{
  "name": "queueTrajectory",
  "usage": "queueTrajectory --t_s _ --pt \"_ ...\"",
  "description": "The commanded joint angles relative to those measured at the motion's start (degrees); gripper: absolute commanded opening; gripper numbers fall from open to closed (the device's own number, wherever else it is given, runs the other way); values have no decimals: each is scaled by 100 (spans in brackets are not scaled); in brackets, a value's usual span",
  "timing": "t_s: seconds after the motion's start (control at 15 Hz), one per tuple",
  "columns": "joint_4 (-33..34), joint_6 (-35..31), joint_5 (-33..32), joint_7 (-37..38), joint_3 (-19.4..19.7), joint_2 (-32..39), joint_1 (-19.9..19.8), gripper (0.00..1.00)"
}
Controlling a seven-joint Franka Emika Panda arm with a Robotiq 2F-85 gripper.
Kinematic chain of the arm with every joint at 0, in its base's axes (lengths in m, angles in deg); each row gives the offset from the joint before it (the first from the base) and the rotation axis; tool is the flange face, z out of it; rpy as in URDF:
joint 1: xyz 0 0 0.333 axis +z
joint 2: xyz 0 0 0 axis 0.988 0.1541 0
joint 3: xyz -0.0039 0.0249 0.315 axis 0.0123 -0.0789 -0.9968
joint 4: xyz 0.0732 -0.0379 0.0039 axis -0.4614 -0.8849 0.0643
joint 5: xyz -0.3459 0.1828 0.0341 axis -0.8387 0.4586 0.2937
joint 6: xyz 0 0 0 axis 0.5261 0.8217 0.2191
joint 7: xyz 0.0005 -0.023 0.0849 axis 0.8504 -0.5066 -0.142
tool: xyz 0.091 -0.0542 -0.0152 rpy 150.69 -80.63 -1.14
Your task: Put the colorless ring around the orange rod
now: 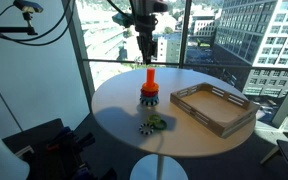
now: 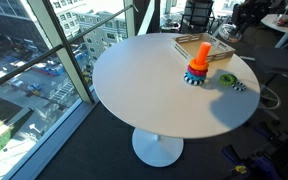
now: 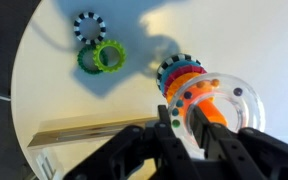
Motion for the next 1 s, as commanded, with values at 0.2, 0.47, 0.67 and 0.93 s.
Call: queueTrajectory --t_s 0.2,0.47,0.67,0.93 --pt "67 51 55 -33 -64 54 -93 9" --pt "289 183 128 -42 -55 219 -97 9" --pt "516 280 130 -27 -64 390 -88 9" --pt "924 576 232 -72 -74 701 -79 9"
